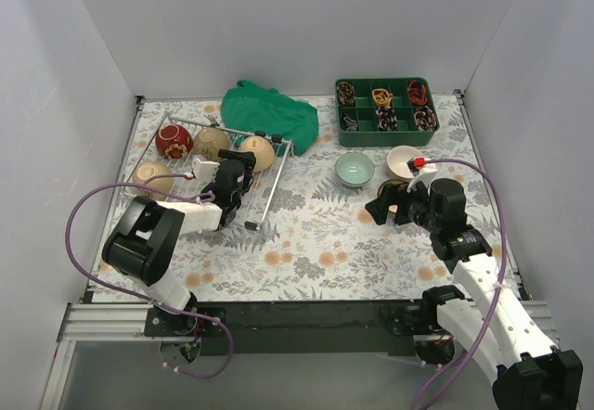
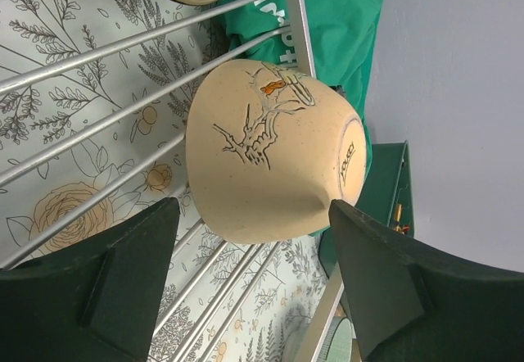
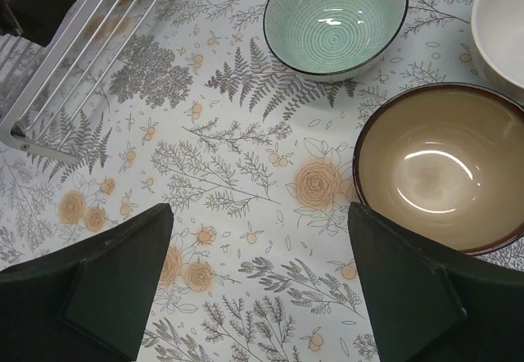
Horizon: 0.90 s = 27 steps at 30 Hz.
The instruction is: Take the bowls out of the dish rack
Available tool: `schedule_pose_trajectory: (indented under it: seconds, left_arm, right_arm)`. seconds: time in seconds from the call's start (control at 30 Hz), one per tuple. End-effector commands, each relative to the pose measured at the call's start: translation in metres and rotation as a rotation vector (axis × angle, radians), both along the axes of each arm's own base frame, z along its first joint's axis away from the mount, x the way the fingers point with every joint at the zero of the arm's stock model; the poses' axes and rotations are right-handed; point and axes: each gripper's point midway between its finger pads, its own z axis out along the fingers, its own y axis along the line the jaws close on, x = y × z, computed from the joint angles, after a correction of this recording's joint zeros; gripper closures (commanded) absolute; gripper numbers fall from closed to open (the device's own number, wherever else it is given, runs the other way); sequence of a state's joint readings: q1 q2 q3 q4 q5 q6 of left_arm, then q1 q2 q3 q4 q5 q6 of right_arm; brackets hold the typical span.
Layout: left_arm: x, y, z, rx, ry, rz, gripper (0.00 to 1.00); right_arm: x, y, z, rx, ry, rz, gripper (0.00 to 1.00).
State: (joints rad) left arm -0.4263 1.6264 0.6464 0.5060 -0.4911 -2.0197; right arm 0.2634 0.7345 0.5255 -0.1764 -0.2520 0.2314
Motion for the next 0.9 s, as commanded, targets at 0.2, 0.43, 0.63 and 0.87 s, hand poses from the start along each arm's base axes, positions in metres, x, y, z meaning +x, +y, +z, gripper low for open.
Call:
schedule_pose_trajectory:
  seconds: [0.2, 0.43, 0.63, 0.87]
  left_arm:
    - [0.003, 0.026, 0.018, -0.26, -0.017, 0.188, 0.14]
    - [0.01, 0.024, 0.014, -0.257, 0.006, 0.098, 0.1]
    - [0.018, 0.015, 0.015, -0.271, -0.006, 0.035, 0.05]
    - [0.026, 0.018, 0.019, -0.257, -0.018, 0.022, 0.03]
  right_arm:
    - [0.002, 0.005, 0.008, 0.01, -0.047, 0.03, 0.04]
    - [0.002, 0.005, 0.008, 0.008, -0.046, 0.032, 0.04]
    - [0.001, 0.006, 0.007, 0.008, -0.044, 0.037, 0.04]
    - [0.001, 0.006, 0.007, 0.006, -0.043, 0.037, 0.04]
